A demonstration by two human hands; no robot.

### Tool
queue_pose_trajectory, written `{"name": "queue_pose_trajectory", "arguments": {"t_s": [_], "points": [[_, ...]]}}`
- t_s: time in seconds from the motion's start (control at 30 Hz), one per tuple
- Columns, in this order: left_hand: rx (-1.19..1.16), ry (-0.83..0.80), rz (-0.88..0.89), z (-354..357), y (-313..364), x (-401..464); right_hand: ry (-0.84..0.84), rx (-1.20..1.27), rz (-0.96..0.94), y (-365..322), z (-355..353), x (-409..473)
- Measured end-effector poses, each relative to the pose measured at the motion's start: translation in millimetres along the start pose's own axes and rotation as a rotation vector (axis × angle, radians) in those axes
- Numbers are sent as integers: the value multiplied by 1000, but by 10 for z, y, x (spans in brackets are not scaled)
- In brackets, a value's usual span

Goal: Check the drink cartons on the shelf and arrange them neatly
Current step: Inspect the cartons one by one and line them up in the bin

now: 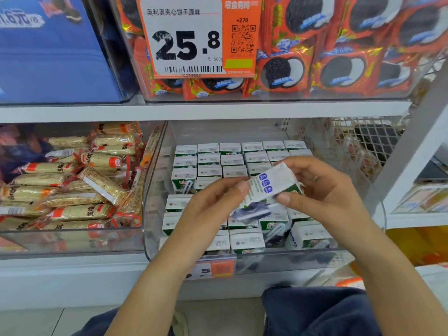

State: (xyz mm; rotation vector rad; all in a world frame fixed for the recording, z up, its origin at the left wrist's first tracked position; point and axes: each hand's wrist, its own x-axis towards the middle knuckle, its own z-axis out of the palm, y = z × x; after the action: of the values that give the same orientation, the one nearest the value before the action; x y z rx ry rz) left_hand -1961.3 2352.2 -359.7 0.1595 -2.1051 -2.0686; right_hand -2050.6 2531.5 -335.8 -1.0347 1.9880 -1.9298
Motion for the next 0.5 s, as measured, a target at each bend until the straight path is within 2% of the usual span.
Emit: {"name": "queue_pose_trajectory", "arguments": {"t_s": [0.2, 0.37, 0.5], "points": [[793, 89, 75, 77, -172, 58, 106, -48, 29, -44, -224, -138], [957, 75, 129, 94, -228, 88, -1, -255, 92, -20, -149, -167], [1070, 45, 140, 98, -256, 100, -10, -331, 95, 6, -187, -155]]}}
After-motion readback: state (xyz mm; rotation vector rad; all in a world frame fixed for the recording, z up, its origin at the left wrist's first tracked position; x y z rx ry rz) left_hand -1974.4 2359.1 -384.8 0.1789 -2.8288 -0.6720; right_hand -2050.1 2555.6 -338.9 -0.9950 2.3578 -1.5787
